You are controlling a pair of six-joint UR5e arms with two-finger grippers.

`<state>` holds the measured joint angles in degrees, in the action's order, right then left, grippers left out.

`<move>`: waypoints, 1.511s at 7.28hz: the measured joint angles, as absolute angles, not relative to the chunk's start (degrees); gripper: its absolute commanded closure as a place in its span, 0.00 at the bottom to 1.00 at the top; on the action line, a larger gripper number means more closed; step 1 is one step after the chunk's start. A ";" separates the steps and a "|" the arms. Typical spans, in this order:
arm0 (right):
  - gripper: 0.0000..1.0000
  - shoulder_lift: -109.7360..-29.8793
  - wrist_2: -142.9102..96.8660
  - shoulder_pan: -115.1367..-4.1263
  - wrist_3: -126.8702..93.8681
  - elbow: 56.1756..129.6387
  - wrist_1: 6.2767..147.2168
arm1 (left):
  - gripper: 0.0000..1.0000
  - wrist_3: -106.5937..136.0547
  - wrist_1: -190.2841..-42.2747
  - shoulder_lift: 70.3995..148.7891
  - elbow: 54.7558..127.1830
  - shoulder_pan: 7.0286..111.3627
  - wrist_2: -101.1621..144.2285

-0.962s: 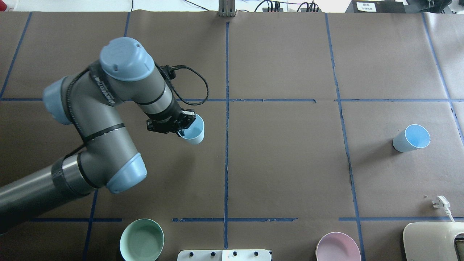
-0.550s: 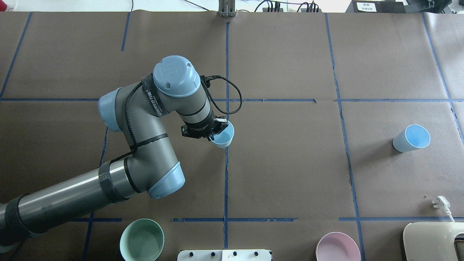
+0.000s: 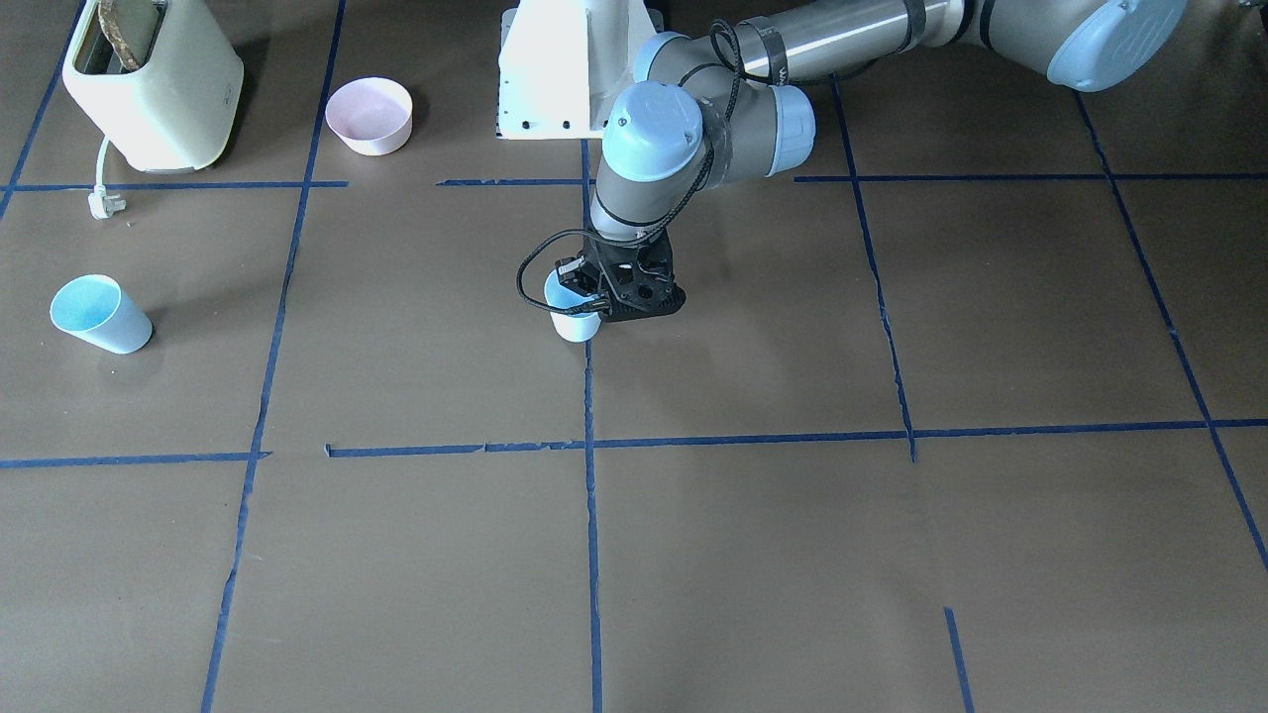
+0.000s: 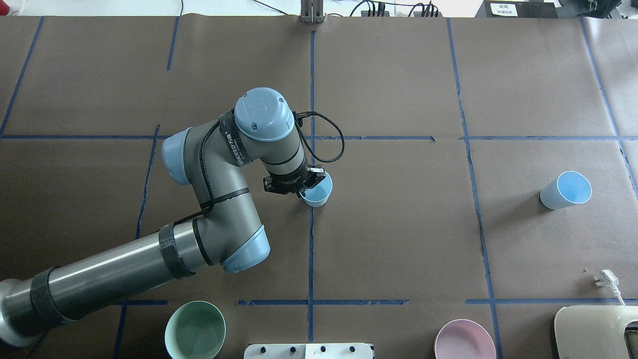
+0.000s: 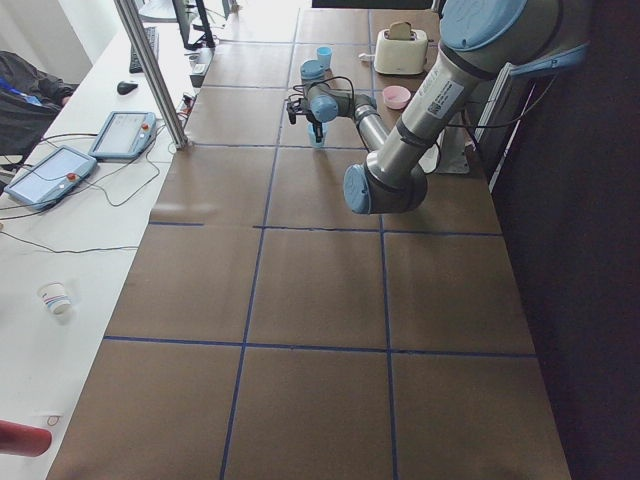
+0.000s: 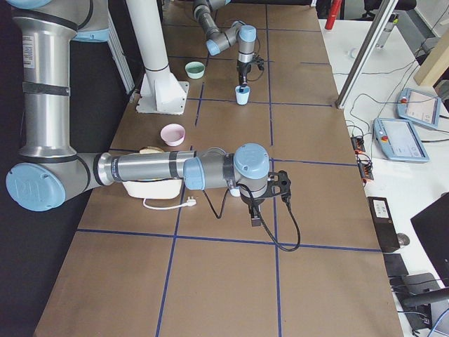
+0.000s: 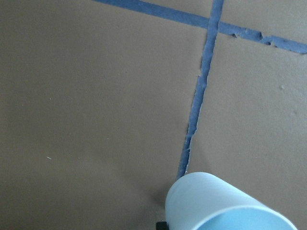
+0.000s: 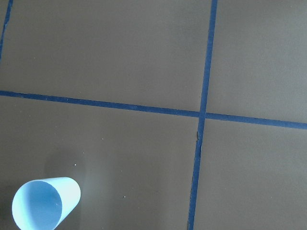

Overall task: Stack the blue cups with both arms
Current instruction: 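Carry the light-blue cup with the left gripper to the table centre, then open the left gripper, release the cup upright, and lift away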

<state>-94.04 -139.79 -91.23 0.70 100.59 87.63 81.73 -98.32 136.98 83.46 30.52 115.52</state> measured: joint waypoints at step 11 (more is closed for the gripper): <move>0.00 -96.39 -138.69 -80.27 -16.06 99.93 75.26 | 0.00 68.55 -72.35 122.85 118.46 41.73 125.42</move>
